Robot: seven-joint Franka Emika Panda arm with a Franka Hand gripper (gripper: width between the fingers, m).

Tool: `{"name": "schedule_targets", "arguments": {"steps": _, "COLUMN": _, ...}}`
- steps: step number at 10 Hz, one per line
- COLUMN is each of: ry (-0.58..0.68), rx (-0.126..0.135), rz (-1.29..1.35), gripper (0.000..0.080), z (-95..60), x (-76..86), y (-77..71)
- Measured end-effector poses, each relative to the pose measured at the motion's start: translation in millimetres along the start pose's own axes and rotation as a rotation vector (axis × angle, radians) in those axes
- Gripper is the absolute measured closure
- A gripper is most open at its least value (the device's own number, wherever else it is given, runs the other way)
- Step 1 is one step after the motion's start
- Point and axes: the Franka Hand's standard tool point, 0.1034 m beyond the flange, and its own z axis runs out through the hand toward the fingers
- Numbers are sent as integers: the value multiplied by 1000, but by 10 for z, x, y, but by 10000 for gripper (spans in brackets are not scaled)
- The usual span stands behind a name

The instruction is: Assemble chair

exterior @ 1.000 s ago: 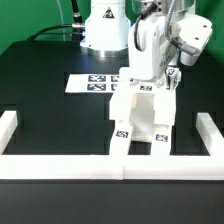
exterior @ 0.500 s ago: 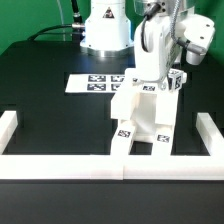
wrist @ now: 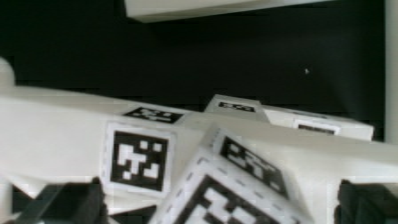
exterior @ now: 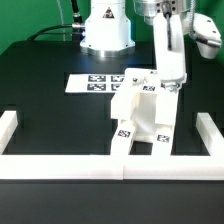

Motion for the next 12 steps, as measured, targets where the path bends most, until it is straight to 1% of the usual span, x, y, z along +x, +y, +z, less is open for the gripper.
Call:
{"name": "schedule_targets", "arguments": {"steps": 4, "ry": 1, "rx": -9, "rz": -305, "gripper": 151, "z": -1, "x": 24, "y": 1}}
{"name": "schedule_targets", "arguments": {"steps": 5, "ry": 2, "rx": -20, "rz": -364, "gripper": 151, "z": -18, "x": 9, "y": 4}}
{"name": "schedule_targets", "arguments": {"steps": 9, "ry": 11, "rx": -27, "rz": -640, "gripper": 151, "z": -38, "x": -11, "y": -8}}
{"name": "schedule_targets", "arguments": {"steps": 10, "ry": 12, "rx": -29, "rz": -685, "gripper": 151, "z": -39, "x": -4, "y": -9}}
{"name": "schedule_targets", "arguments": {"steps": 12, "ry": 12, "rx": -33, "rz": -861, "gripper": 151, "z": -31, "x": 35, "y": -8}}
